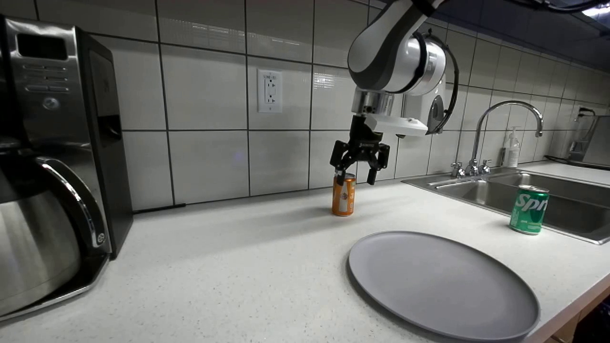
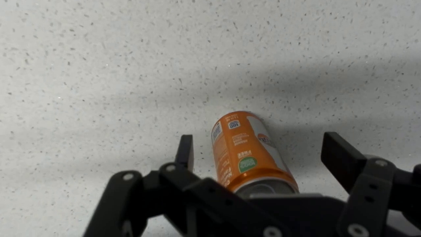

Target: Put the cans on the grey plate

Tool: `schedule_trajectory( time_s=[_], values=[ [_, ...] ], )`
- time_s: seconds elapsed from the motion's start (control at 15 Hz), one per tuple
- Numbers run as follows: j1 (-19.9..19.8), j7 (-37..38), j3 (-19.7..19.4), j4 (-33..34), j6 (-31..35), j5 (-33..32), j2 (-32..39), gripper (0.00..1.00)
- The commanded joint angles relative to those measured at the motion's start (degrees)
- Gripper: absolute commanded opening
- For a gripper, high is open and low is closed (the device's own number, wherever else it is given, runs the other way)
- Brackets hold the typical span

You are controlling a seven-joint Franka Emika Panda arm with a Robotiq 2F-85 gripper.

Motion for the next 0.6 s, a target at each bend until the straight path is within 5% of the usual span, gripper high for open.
schedule_trajectory(
  time_s=[0.0, 0.53],
  values=[
    [-0.71, 0.99, 0.22, 5.07, -3.53, -1.70, 2.65, 1.00],
    [-0.24, 1.45, -0.30, 11.81, -7.37, -3.08, 7.38, 1.00]
  ],
)
